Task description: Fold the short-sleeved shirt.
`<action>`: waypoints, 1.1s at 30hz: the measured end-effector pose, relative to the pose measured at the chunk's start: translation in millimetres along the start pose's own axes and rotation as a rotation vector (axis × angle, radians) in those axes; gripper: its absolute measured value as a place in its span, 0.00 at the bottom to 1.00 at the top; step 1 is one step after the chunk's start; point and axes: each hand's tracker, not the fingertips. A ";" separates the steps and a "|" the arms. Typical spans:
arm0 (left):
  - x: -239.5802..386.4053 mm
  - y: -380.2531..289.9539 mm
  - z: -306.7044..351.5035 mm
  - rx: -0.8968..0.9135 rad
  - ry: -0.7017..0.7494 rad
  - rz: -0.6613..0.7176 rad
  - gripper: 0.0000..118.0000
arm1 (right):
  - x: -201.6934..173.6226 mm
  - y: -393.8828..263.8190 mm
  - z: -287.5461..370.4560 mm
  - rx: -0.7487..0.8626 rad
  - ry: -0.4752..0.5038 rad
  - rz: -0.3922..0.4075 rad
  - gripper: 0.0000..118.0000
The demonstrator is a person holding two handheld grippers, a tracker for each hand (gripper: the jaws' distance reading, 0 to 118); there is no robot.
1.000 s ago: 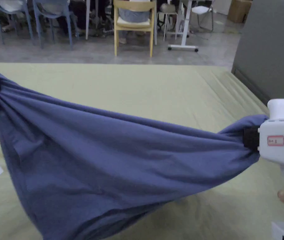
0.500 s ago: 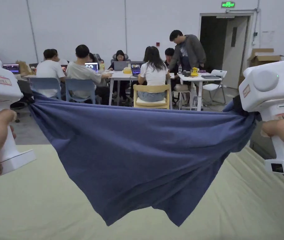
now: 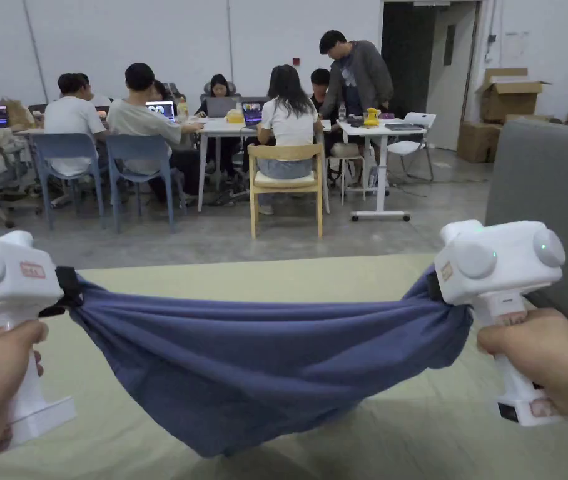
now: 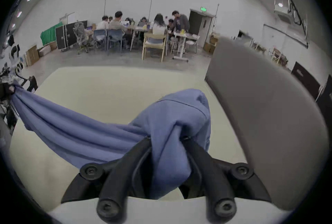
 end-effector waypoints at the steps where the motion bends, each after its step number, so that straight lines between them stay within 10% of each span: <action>1: -8.7 -25.5 -2.5 -0.060 -0.009 0.036 0.00 | -1.4 -25.5 -8.4 -0.024 0.005 -0.008 0.14; 16: -138.2 -307.3 115.3 -0.389 -0.033 0.083 0.00 | 43.8 -353.8 58.9 -0.433 0.155 -0.231 0.14; 22: -149.8 -355.6 84.1 -0.533 0.081 0.034 0.00 | 33.8 -391.3 29.3 -0.509 0.135 -0.159 0.14; 26: -142.2 -362.6 72.6 -0.514 0.096 0.013 0.00 | 30.3 -395.6 23.1 -0.476 0.104 -0.127 0.31; 28: -132.3 -360.3 78.9 -0.496 0.118 -0.020 0.21 | 31.4 -390.2 31.6 -0.473 0.070 -0.116 0.67; 29: -128.0 -353.7 87.5 -0.482 0.106 -0.020 0.66 | 37.1 -383.7 33.6 -0.516 0.018 -0.130 0.92; 30: -124.6 -343.9 97.7 -0.460 0.081 0.012 0.96 | 45.5 -376.5 38.8 -0.538 0.010 -0.147 0.94; 33: -116.9 -308.8 158.4 -0.227 -0.024 0.083 1.00 | 63.4 -332.9 96.7 -0.281 0.054 -0.252 0.93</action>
